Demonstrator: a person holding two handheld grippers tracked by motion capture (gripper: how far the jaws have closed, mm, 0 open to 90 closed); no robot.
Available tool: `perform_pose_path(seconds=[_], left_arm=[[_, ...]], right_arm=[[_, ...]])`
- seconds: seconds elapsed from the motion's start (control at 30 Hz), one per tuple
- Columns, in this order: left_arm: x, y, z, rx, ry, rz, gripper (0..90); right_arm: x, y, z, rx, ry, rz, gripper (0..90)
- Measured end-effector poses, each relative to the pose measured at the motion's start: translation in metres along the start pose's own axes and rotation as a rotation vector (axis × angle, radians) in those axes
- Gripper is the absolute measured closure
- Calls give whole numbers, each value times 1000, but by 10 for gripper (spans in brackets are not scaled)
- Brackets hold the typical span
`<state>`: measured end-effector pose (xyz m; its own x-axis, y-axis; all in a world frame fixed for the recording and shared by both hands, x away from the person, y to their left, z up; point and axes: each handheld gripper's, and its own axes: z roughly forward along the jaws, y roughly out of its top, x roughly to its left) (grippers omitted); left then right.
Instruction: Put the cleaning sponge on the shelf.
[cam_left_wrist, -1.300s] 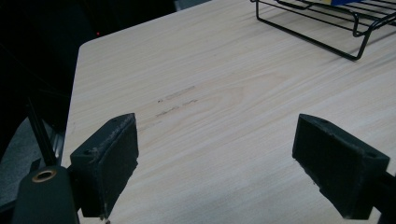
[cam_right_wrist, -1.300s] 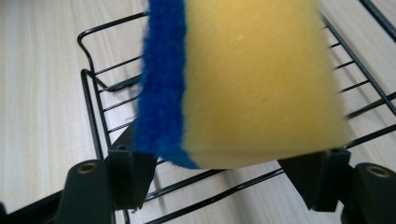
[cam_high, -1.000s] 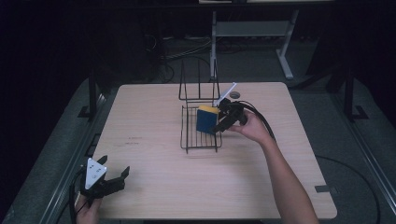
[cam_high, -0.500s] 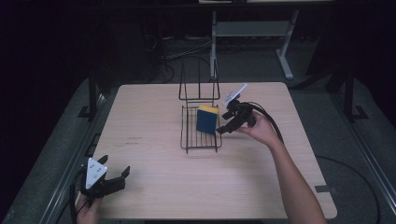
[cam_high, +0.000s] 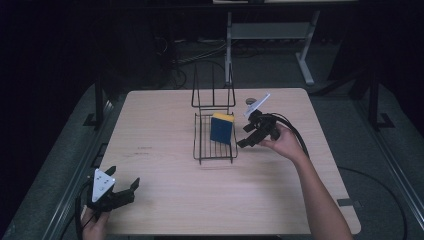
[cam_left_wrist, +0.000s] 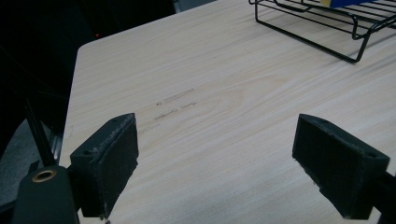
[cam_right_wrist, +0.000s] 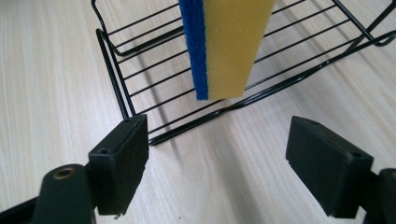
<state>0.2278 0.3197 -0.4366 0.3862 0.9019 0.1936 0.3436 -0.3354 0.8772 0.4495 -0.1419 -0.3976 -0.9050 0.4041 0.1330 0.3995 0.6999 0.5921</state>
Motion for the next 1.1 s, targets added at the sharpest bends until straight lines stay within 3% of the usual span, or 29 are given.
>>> perform_pose_path(seconds=[0.5, 1.1], left_arm=[[-1, 0, -1, 0, 1, 8, 139], [-2, 0, -2, -2, -1, 3, 139]], right_arm=[[2, -12, -6, -6, -16, 4, 198], [12, -21, -11, 39, -7, 5, 184]])
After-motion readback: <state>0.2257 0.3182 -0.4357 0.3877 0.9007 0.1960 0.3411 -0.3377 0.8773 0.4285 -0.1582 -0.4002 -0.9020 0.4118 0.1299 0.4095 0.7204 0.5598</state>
